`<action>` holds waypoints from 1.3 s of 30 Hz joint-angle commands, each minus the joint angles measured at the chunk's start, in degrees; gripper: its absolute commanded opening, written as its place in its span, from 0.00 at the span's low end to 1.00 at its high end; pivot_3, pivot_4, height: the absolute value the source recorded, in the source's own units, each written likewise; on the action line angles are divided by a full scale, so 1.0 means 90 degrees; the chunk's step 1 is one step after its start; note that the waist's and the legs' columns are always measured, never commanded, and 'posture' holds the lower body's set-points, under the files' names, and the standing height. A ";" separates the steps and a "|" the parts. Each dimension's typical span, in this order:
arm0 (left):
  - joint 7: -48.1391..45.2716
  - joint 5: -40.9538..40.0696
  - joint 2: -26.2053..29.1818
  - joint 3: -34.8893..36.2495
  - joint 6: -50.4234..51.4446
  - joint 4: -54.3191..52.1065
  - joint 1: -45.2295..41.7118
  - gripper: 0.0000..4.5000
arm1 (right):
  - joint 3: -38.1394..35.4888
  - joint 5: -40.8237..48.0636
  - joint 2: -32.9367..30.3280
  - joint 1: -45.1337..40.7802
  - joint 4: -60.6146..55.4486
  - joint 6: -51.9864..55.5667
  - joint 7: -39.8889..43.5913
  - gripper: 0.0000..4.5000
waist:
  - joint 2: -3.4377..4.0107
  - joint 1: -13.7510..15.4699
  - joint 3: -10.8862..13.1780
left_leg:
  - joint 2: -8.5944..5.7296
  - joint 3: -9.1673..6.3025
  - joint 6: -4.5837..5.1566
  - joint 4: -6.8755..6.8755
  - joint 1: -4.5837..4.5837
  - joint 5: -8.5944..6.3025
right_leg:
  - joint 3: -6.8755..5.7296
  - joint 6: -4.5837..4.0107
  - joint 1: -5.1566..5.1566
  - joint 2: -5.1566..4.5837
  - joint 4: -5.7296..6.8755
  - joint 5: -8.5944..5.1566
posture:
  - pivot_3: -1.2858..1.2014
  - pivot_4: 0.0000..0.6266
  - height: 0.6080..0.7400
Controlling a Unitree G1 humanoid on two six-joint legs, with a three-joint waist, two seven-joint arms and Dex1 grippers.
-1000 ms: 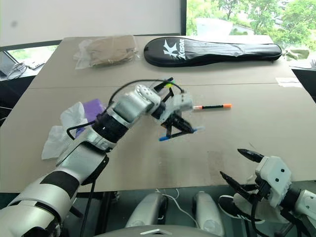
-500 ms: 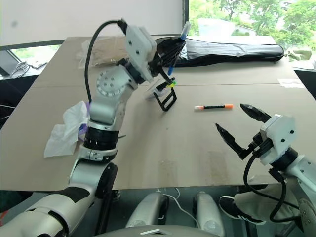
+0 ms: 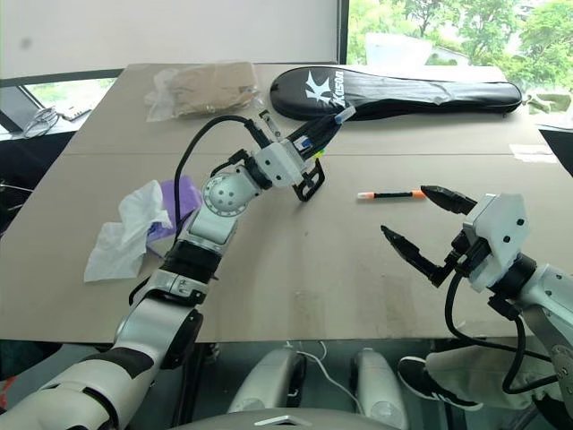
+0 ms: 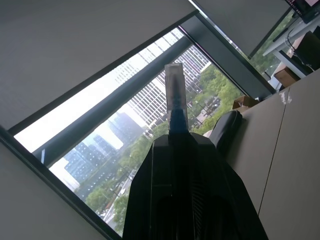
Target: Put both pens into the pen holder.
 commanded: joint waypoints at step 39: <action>-0.2339 -0.0043 -0.2771 -0.2031 0.5521 0.5793 -0.4565 0.72 | -0.0595 -0.1127 0.1189 0.2268 -0.1400 -0.0420 -0.1163 1.00 | 0.0001 -0.0077 0.0001 | -0.0002 0.0018 0.0019 0.0000 -0.0025 -0.0010 | 0.0017 0.0009 -0.0029 0.0021 -0.0001 -0.0002 | 0.52 0.24 1.00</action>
